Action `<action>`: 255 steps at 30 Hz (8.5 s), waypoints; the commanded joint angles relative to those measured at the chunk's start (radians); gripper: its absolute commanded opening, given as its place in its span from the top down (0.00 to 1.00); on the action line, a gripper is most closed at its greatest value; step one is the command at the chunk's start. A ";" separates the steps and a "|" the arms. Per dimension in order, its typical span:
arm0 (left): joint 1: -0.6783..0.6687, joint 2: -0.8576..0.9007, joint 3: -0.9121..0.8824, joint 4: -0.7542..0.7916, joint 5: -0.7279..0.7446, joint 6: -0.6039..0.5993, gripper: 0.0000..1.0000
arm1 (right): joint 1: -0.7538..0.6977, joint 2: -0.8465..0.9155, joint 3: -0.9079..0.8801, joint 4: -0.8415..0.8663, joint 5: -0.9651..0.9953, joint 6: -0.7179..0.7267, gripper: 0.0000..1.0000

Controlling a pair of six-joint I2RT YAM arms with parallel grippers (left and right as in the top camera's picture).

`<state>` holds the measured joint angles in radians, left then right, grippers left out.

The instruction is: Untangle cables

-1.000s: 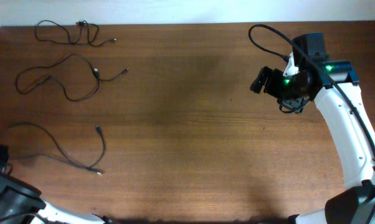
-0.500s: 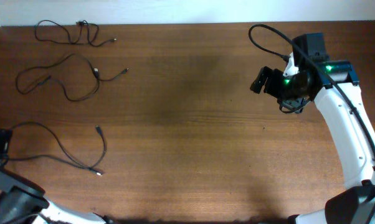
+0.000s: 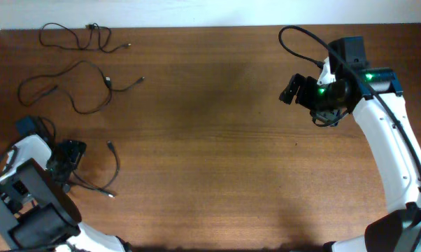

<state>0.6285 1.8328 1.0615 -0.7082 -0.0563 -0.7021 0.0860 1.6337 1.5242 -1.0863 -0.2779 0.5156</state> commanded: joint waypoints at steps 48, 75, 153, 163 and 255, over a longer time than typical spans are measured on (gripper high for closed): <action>-0.055 0.031 -0.066 0.016 0.353 -0.090 0.21 | 0.000 0.006 0.015 -0.025 -0.006 -0.014 0.01; 0.022 -0.091 -0.064 0.129 0.400 -0.081 0.18 | 0.000 0.006 0.015 -0.036 -0.005 -0.014 0.01; -0.563 -0.491 -0.060 0.303 0.407 0.529 0.01 | -0.120 -1.630 -1.370 0.817 0.093 -0.443 0.01; -0.563 -0.491 -0.060 0.303 0.407 0.529 0.01 | -0.120 -1.630 -1.519 1.104 0.079 -0.528 0.02; -0.637 -1.521 -0.715 0.419 0.152 0.544 0.01 | -0.119 -1.629 -1.518 1.012 0.208 -0.537 0.02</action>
<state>-0.0055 0.3748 0.4564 -0.4252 0.0883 -0.1749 -0.0288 0.0139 0.0120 -0.0704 -0.0753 -0.0235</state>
